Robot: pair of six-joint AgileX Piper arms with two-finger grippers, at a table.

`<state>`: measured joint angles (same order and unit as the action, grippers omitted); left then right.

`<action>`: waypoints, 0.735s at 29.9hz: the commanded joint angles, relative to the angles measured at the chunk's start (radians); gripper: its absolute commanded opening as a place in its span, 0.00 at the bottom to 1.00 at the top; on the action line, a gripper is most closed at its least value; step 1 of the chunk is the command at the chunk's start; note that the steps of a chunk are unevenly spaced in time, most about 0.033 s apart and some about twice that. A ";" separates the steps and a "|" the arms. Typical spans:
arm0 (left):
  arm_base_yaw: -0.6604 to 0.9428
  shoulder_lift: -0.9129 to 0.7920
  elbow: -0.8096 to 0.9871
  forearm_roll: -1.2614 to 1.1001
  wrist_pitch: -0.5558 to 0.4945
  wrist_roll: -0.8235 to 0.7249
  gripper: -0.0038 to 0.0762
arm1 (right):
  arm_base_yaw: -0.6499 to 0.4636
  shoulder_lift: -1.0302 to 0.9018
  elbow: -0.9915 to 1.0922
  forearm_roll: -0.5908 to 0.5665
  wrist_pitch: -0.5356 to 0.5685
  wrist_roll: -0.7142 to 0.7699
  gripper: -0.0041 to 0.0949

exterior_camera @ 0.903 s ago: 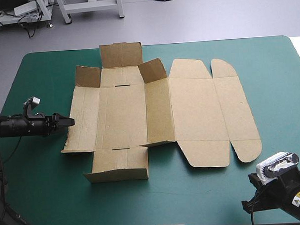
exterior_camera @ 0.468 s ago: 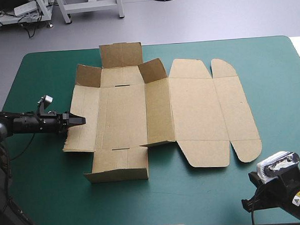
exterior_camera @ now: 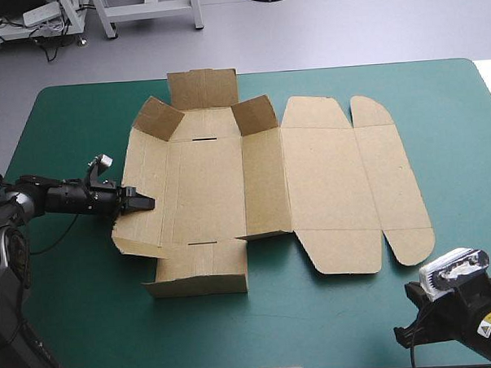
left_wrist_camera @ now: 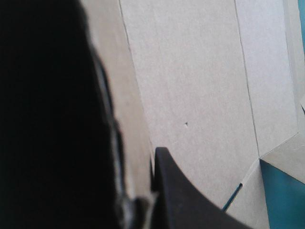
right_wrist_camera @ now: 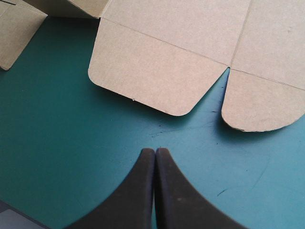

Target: Fold the box

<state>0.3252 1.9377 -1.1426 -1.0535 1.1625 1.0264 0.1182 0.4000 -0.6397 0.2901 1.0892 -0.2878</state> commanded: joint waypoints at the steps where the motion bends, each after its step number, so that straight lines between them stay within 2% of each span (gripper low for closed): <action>1: -0.010 -0.040 -0.017 -0.054 0.054 0.070 0.04 | 0.002 0.006 -0.025 0.023 -0.041 -0.002 0.02; 5: -0.019 -0.071 -0.083 -0.022 0.142 0.071 0.04 | 0.002 0.006 -0.025 0.023 -0.043 -0.002 0.02; 12: -0.093 -0.218 -0.248 0.086 0.142 0.043 0.04 | 0.002 0.006 -0.025 0.023 -0.054 -0.002 0.02; 22: -0.354 -0.367 -0.534 0.486 0.111 0.005 0.04 | 0.002 0.006 -0.025 0.027 -0.147 -0.002 0.02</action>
<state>0.0466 1.6445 -1.5939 -0.6374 1.2134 1.0243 0.1182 0.4000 -0.6397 0.2932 1.0310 -0.2878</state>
